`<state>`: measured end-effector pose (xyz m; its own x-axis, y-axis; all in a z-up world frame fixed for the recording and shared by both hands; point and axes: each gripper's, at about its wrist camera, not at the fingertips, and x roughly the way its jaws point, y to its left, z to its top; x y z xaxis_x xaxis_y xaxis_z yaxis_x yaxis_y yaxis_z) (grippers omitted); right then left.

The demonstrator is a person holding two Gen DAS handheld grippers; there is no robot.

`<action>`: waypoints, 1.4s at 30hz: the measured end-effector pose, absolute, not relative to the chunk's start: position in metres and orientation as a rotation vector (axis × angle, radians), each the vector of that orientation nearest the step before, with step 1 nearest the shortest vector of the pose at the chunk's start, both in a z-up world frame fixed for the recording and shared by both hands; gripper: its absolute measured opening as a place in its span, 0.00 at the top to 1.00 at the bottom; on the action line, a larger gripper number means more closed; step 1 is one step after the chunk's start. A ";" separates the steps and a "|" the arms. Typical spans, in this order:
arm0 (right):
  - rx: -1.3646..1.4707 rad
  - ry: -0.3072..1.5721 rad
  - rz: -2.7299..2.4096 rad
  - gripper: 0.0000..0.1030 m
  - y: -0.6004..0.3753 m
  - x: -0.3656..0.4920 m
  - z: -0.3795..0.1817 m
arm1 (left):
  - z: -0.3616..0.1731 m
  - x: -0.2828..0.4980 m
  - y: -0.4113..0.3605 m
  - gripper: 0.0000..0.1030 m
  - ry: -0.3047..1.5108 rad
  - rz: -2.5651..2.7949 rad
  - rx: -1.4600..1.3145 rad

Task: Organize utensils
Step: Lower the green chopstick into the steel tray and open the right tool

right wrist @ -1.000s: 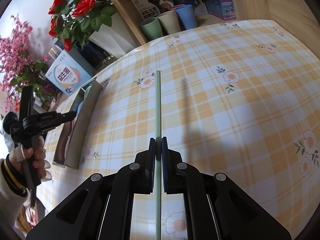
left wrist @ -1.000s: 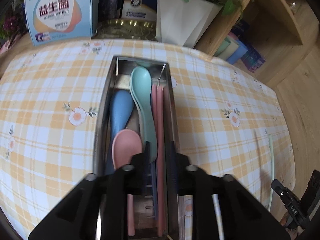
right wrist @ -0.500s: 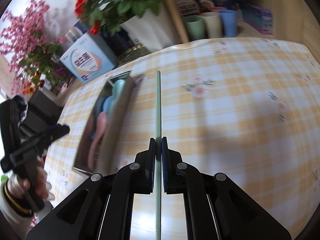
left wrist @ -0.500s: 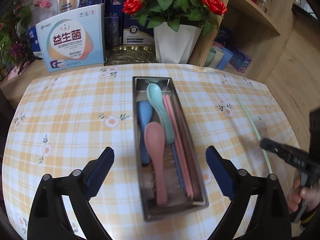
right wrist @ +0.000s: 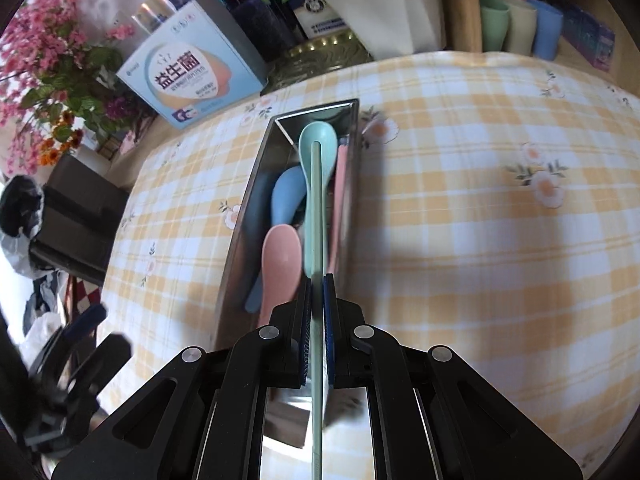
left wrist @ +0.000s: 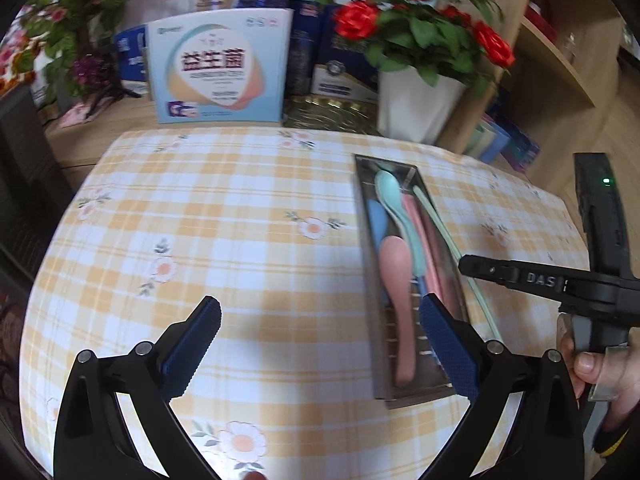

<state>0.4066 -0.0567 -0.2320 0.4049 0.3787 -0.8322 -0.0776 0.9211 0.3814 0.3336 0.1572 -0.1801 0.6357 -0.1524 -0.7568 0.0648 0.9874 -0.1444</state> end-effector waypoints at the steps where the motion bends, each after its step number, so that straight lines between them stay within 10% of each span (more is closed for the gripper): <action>1: 0.311 1.135 0.279 0.94 -0.052 0.410 -0.235 | -0.179 0.333 0.159 0.06 0.870 -0.117 -0.107; 42: 0.128 1.015 0.276 0.83 -0.058 0.408 -0.175 | -0.131 0.330 0.147 0.06 0.817 -0.051 -0.042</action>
<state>0.4076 -0.0584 -0.1751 0.4966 0.2862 -0.8195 -0.1684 0.9579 0.2325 0.3304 0.1472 -0.1308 0.6835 -0.0620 -0.7273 0.0296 0.9979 -0.0572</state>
